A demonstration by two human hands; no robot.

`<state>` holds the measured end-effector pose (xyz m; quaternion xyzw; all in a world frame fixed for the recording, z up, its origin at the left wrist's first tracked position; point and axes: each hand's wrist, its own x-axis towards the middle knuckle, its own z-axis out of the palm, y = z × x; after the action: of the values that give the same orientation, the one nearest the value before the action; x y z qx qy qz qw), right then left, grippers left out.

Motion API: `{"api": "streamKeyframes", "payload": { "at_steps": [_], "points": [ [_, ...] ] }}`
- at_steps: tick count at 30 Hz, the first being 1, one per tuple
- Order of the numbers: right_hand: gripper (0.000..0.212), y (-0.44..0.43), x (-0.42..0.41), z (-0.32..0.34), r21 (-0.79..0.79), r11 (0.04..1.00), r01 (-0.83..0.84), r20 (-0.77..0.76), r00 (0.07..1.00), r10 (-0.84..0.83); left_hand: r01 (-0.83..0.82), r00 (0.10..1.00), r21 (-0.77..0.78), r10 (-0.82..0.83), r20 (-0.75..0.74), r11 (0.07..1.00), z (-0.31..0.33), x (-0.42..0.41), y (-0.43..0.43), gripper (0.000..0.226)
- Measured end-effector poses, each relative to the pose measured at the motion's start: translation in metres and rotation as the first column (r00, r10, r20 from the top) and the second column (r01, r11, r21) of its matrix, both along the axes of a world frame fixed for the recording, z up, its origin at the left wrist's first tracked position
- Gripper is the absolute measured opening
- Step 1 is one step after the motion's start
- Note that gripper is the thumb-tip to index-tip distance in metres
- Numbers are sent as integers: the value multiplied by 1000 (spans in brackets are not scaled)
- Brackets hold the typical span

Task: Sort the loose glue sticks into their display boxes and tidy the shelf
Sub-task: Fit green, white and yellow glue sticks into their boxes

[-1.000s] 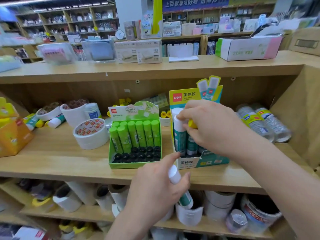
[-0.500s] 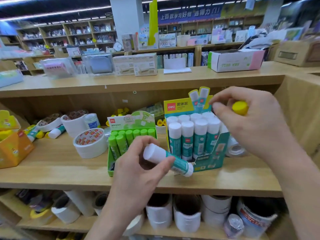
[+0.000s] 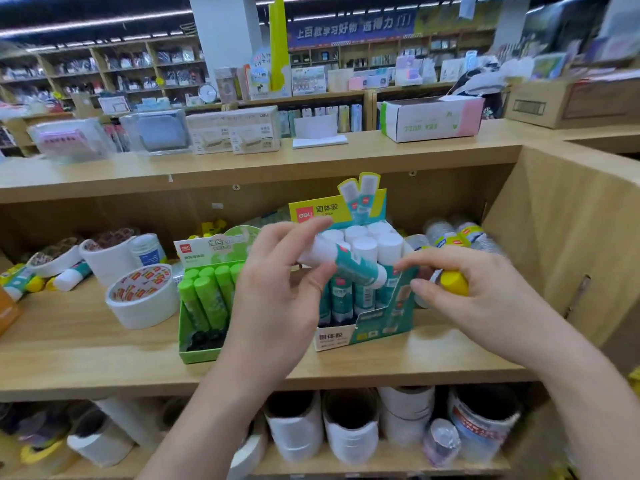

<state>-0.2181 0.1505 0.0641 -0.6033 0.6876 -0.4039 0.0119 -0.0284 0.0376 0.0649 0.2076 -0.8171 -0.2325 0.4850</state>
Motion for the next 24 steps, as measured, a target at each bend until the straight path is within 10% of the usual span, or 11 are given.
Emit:
{"api": "streamKeyframes", "payload": {
  "at_steps": [24],
  "points": [
    [46,-7,-7,-15,-139,990,36,37,999,-31,161,967,12,-160,198,987,-17,-59,-4,36]
  ]
}}
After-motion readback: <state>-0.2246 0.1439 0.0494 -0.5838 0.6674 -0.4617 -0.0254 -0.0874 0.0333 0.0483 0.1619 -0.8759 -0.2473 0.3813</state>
